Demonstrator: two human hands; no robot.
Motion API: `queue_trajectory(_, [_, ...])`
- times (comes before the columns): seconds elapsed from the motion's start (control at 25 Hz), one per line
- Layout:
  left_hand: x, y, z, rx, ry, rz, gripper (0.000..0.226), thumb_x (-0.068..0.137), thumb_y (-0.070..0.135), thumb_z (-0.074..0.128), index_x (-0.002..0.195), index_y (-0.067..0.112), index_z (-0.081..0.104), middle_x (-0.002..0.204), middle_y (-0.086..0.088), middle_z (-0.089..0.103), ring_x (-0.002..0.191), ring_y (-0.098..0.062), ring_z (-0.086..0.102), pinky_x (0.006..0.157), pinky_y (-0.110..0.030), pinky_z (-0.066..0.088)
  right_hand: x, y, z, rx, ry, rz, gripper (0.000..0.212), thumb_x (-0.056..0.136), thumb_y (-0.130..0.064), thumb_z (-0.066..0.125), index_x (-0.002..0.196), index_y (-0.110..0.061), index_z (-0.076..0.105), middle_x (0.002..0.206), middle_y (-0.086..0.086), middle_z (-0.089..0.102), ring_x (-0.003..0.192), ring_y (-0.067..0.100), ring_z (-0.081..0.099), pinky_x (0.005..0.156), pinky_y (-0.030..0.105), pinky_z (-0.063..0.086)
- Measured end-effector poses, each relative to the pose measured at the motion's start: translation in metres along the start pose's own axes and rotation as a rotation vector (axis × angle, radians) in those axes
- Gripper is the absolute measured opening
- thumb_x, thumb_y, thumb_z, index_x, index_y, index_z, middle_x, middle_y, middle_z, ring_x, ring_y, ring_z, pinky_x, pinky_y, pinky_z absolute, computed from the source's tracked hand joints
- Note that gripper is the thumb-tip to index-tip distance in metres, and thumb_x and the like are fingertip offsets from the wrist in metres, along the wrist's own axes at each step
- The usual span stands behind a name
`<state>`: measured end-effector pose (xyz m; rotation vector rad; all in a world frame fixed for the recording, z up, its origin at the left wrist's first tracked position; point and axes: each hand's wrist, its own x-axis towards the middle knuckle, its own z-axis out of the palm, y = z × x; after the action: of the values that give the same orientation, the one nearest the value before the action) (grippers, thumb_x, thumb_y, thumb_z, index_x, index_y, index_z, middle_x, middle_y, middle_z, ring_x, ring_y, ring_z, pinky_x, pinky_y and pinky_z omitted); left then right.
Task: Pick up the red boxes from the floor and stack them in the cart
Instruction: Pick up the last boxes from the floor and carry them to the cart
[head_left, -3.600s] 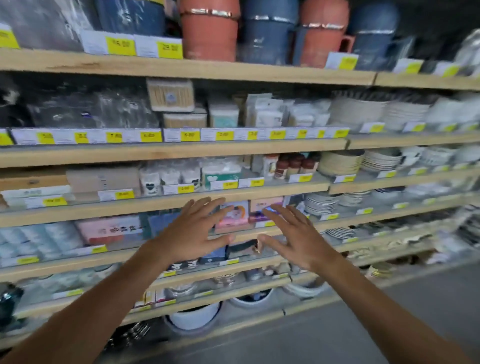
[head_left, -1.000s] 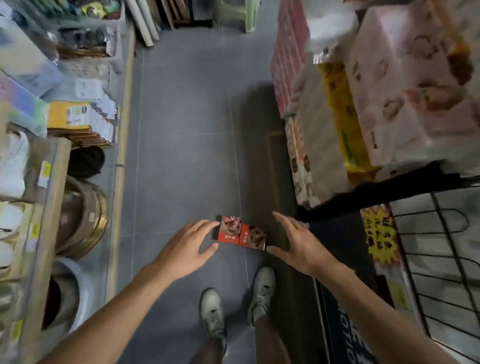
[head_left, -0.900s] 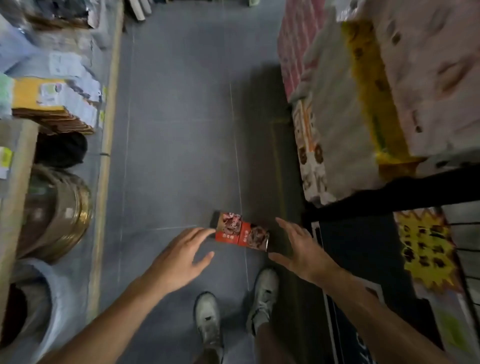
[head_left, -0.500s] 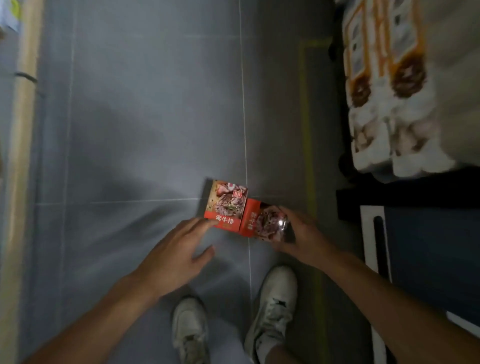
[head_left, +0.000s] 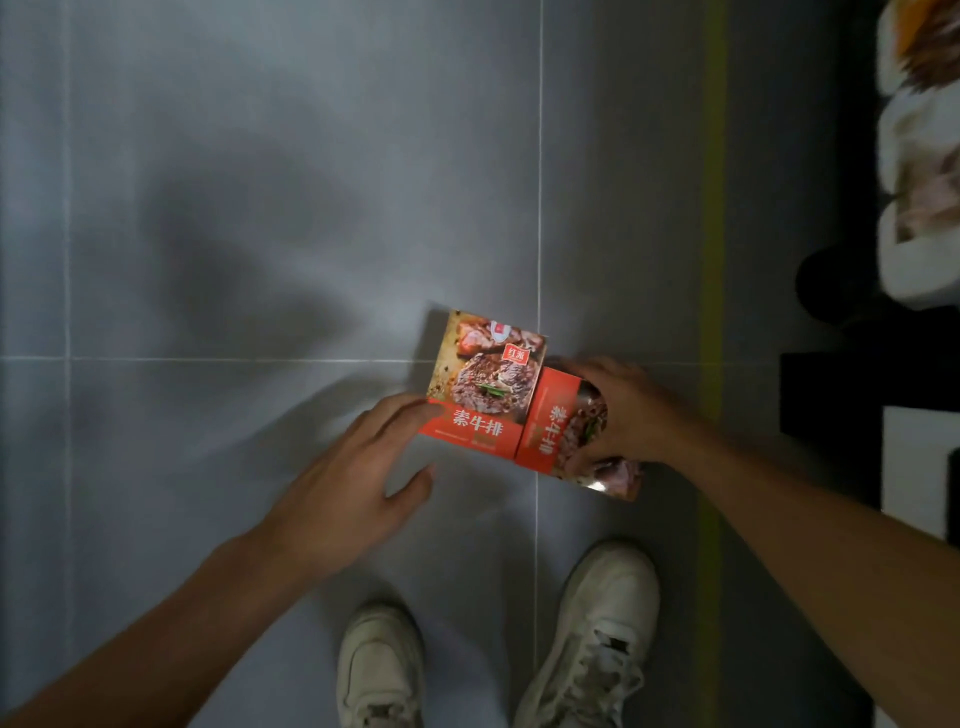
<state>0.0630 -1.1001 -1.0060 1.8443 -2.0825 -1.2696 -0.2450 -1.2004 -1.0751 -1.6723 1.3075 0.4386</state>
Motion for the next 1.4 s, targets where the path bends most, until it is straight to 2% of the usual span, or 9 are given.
queue_trajectory(0.2, [-0.009, 0.009, -0.006, -0.032, -0.005, -0.076, 0.062, 0.087, 0.045, 0.053, 0.147, 0.033, 0.041, 0.151, 0.017, 0.03, 0.14, -0.001, 0.034, 0.109, -0.019, 0.032, -0.029, 0.01, 0.022, 0.263, 0.146, 0.111, 0.12, 0.052, -0.036, 0.1, 0.152, -0.041, 0.034, 0.142, -0.005, 0.057, 0.129, 0.021, 0.056, 0.102, 0.051, 0.051])
queue_trajectory(0.44, [-0.011, 0.021, -0.029, -0.052, -0.045, -0.131, 0.066, 0.085, 0.044, 0.054, 0.148, 0.031, 0.038, 0.152, 0.014, 0.031, 0.142, -0.001, 0.03, 0.109, -0.011, 0.022, -0.071, 0.013, 0.031, 0.127, 0.221, 0.334, 0.135, 0.054, -0.051, 0.096, 0.16, -0.026, 0.018, 0.157, 0.008, 0.026, 0.146, 0.033, 0.027, 0.115, 0.053, 0.032])
queue_trajectory(0.64, [0.02, 0.035, -0.033, -0.255, -0.043, -0.243, 0.057, 0.09, 0.024, 0.073, 0.136, 0.038, 0.042, 0.128, 0.019, 0.043, 0.129, -0.013, 0.047, 0.107, -0.026, 0.038, -0.111, 0.017, 0.015, 0.343, 0.334, 0.255, 0.129, 0.041, -0.05, 0.098, 0.15, -0.042, 0.03, 0.145, -0.009, 0.032, 0.139, 0.028, 0.039, 0.107, 0.055, 0.046])
queue_trajectory(0.72, [0.05, 0.034, -0.03, -0.339, -0.03, -0.396, 0.065, 0.086, 0.027, 0.078, 0.141, 0.029, 0.043, 0.134, 0.011, 0.044, 0.132, -0.02, 0.047, 0.107, -0.036, 0.042, -0.115, 0.018, 0.002, 0.48, 0.339, 0.214, 0.132, 0.039, -0.06, 0.095, 0.151, -0.048, 0.026, 0.149, -0.009, 0.042, 0.138, 0.023, 0.045, 0.104, 0.057, 0.05])
queue_trajectory(0.84, [0.089, 0.03, -0.021, -0.526, -0.055, -0.593, 0.076, 0.078, 0.036, 0.085, 0.141, 0.018, 0.045, 0.137, 0.0, 0.047, 0.121, -0.021, 0.056, 0.094, -0.034, 0.052, -0.109, 0.017, -0.011, 0.537, 0.381, 0.153, 0.135, 0.035, -0.072, 0.087, 0.152, -0.051, 0.024, 0.149, -0.009, 0.047, 0.137, 0.019, 0.048, 0.103, 0.054, 0.051])
queue_trajectory(0.96, [0.116, 0.014, 0.005, -0.681, -0.003, -0.623, 0.071, 0.051, 0.044, 0.097, 0.11, 0.025, 0.062, 0.115, 0.0, 0.072, 0.101, -0.02, 0.072, 0.09, -0.045, 0.059, -0.094, 0.021, -0.012, 0.49, 0.486, 0.103, 0.132, 0.041, -0.052, 0.098, 0.153, -0.043, 0.028, 0.147, -0.009, 0.046, 0.135, 0.017, 0.047, 0.103, 0.052, 0.052])
queue_trajectory(1.08, [0.132, -0.002, 0.034, -0.576, 0.029, -0.562, 0.085, 0.035, 0.061, 0.098, 0.107, 0.027, 0.068, 0.108, -0.001, 0.075, 0.096, -0.02, 0.074, 0.091, -0.049, 0.059, -0.081, 0.03, -0.006, 0.503, 0.532, 0.092, 0.13, 0.044, -0.048, 0.098, 0.154, -0.041, 0.029, 0.148, -0.01, 0.044, 0.135, 0.014, 0.046, 0.103, 0.049, 0.052])
queue_trajectory(1.2, [0.128, -0.001, 0.047, -0.498, 0.138, -0.564, 0.075, 0.045, 0.054, 0.098, 0.109, 0.03, 0.067, 0.124, 0.0, 0.063, 0.105, -0.018, 0.068, 0.096, -0.042, 0.056, -0.074, 0.031, -0.002, 0.502, 0.531, 0.087, 0.127, 0.048, -0.053, 0.095, 0.154, -0.043, 0.026, 0.15, -0.009, 0.043, 0.138, 0.017, 0.045, 0.103, 0.055, 0.052])
queue_trajectory(1.4, [0.11, 0.015, 0.043, -0.682, 0.122, -0.496, 0.084, 0.051, 0.037, 0.098, 0.126, 0.031, 0.059, 0.11, 0.003, 0.075, 0.1, -0.015, 0.073, 0.093, -0.049, 0.058, -0.095, 0.014, -0.012, 0.536, 0.566, 0.108, 0.126, 0.048, -0.046, 0.098, 0.152, -0.044, 0.028, 0.147, -0.01, 0.044, 0.136, 0.017, 0.047, 0.103, 0.053, 0.053])
